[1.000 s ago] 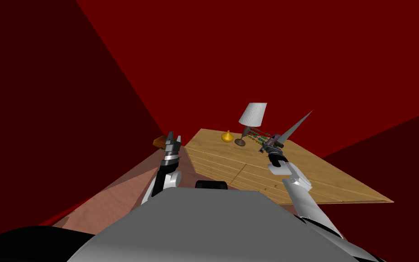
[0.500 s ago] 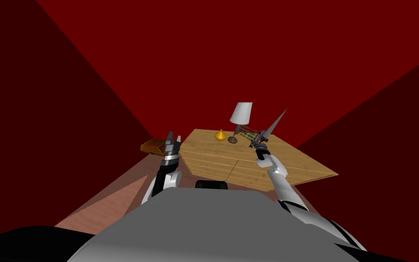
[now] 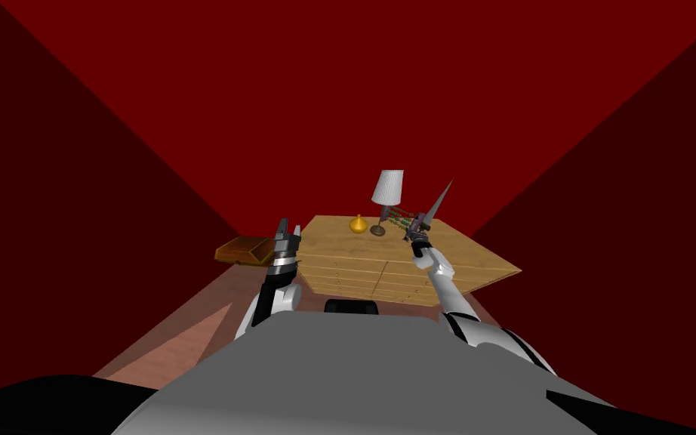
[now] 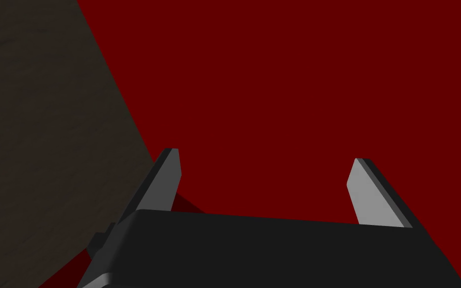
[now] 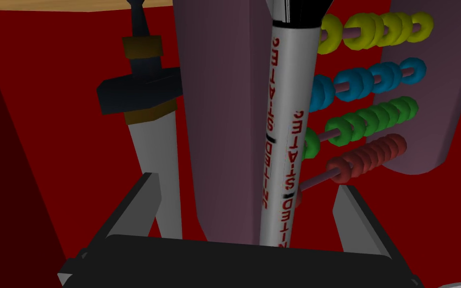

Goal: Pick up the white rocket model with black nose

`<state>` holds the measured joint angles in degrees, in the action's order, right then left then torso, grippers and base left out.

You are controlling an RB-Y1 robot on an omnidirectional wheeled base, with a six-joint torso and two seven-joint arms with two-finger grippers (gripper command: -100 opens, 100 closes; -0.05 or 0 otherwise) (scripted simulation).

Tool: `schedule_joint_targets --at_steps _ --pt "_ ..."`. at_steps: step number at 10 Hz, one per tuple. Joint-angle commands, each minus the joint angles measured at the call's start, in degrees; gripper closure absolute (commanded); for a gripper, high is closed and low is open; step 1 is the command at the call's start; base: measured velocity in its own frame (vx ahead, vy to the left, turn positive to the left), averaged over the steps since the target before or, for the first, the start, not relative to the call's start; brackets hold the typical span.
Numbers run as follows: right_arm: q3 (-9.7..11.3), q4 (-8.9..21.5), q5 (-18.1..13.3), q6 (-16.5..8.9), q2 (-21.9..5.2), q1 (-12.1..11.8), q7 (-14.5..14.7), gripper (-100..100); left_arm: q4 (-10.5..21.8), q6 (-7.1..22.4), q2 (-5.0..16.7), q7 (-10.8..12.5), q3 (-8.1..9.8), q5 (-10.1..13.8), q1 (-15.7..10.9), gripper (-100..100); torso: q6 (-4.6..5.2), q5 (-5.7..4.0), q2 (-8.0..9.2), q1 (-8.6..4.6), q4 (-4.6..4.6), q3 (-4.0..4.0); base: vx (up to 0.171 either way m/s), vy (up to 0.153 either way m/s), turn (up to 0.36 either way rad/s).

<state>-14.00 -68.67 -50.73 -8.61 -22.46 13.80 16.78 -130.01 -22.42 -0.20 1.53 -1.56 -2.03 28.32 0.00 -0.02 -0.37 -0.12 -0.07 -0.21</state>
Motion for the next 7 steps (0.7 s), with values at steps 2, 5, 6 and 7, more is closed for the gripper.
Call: schedule_joint_targets --at_steps 2,5,6,7 --pt "2.78 0.78 -2.93 -0.98 0.94 2.63 -1.94 -100 0.0 0.0 0.0 0.0 0.01 0.0 0.01 0 0.03 -0.01 0.01 -0.03 0.0 0.0 -0.005 -0.042 -0.148" --pt "4.7 2.14 -5.56 -1.44 1.92 5.16 -3.64 -100 0.0 0.0 0.0 0.0 0.0 0.0 0.0 0 0.01 0.0 0.03 -0.01 0.0 0.02 0.0 -0.031 -0.098" --pt "6.62 3.5 -8.18 -1.89 2.91 7.7 -5.33 -100 0.0 0.0 0.0 0.0 0.0 0.0 0.0 0 0.0 0.01 0.03 0.06 0.0 0.01 0.001 -0.033 -0.223" --pt "6.62 3.5 -7.58 -1.89 2.91 7.7 -5.33 -100 0.0 0.0 0.0 0.0 0.0 0.0 0.01 0 0.05 0.01 0.03 0.01 0.01 0.02 0.0 -0.029 -0.122"
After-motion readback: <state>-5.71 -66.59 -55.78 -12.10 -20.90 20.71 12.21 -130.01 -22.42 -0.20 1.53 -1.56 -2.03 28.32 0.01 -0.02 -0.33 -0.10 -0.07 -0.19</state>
